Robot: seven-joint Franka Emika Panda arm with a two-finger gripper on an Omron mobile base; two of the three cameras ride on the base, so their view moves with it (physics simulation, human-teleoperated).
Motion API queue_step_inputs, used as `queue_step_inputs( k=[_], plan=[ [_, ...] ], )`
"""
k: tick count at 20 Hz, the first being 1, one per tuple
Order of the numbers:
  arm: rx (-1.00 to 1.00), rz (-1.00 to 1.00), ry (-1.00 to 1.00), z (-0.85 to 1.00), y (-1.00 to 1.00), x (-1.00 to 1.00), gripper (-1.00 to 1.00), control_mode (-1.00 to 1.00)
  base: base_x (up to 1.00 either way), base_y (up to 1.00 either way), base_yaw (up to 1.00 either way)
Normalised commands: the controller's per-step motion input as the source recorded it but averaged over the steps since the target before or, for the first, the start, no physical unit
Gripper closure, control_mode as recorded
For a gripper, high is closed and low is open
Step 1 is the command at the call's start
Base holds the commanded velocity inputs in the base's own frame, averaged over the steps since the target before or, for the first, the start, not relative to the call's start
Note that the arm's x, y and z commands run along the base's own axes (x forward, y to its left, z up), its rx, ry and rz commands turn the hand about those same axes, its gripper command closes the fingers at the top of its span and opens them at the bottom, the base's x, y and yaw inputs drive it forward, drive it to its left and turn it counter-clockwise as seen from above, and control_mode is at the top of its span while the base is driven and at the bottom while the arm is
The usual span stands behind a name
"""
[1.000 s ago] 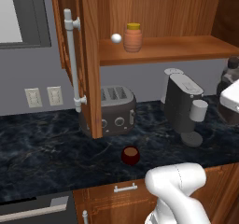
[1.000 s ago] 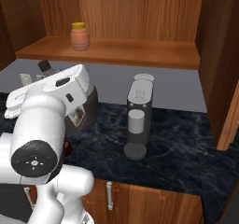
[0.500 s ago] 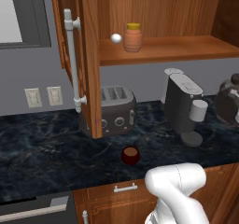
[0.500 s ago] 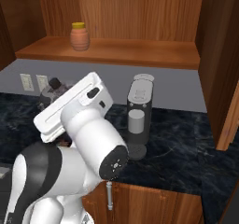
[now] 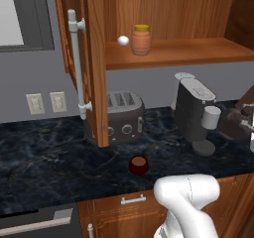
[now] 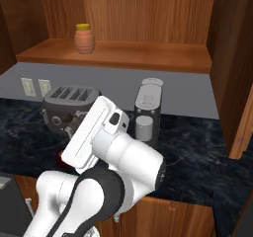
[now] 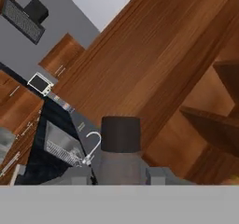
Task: Pick the syrup bottle and honey bottle from the cabinet and place them next to the mug.
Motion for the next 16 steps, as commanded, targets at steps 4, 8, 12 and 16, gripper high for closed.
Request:
queue_step_inputs(
  k=[4,8,12,16],
  plan=[
    [0.06,0.17,-0.20,-0.74,0.33,0.00,1.00,-1.00,0.00,0.00,0.00],
    [0.10,0.14,-0.13,-0.50,0.24,0.00,1.00,-1.00,0.00,0.00,0.00],
    [0.09,0.05,-0.01,-0.14,0.03,0.00,1.00,-1.00,0.00,0.00,0.00],
    [0.03,0.00,0.04,-0.23,0.11,-0.11,1.00,-1.00,0.00,0.00,0.00]
  ],
)
